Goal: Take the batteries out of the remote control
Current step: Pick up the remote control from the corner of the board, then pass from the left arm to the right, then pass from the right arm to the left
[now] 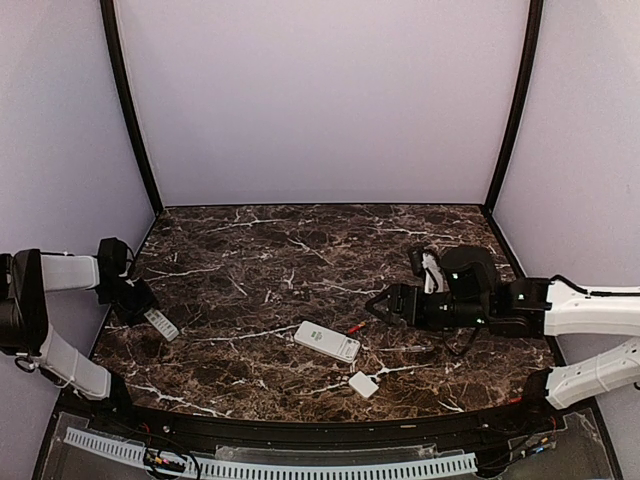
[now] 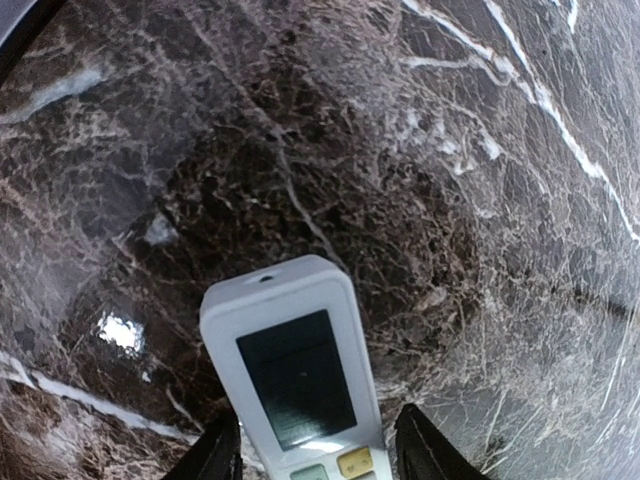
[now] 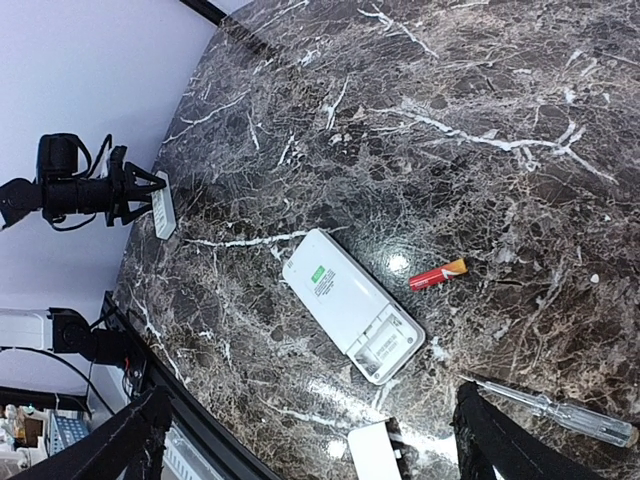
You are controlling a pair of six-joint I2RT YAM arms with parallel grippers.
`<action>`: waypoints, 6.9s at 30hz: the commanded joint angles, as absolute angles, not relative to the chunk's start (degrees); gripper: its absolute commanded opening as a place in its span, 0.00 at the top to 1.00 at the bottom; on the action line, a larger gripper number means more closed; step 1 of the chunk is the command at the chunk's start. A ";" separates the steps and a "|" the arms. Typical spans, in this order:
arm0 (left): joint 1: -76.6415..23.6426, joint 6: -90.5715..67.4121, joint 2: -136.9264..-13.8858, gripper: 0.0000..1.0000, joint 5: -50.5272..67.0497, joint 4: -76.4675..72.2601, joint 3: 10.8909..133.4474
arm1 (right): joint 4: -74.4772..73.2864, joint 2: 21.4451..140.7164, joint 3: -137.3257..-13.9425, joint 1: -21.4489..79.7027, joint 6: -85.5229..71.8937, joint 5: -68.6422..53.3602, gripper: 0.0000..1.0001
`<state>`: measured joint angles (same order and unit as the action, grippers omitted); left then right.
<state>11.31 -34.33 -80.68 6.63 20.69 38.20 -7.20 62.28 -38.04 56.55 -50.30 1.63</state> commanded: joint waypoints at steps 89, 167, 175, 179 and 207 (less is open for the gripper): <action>-19.55 -45.62 -49.60 0.72 45.54 -17.92 41.25 | 6.69 67.52 -53.32 57.32 -43.85 -18.61 0.02; -52.60 -52.70 -70.65 0.27 14.94 3.82 59.81 | -23.15 83.20 -74.21 73.89 -37.23 12.04 0.96; -52.63 -54.08 -71.66 0.48 15.10 1.89 59.60 | -24.79 85.52 -76.63 74.37 -35.73 12.67 0.96; -52.64 -53.91 -71.63 0.55 14.21 2.61 59.82 | -26.03 86.36 -77.53 74.68 -35.68 13.53 0.96; -52.64 -55.68 -70.94 0.89 13.70 3.31 58.65 | -28.82 87.99 -79.23 75.51 -36.26 15.64 0.90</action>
<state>-52.36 -54.50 -71.94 13.02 4.40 59.11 -29.63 87.72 -77.80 74.72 -36.03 14.02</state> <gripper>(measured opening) 0.206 0.320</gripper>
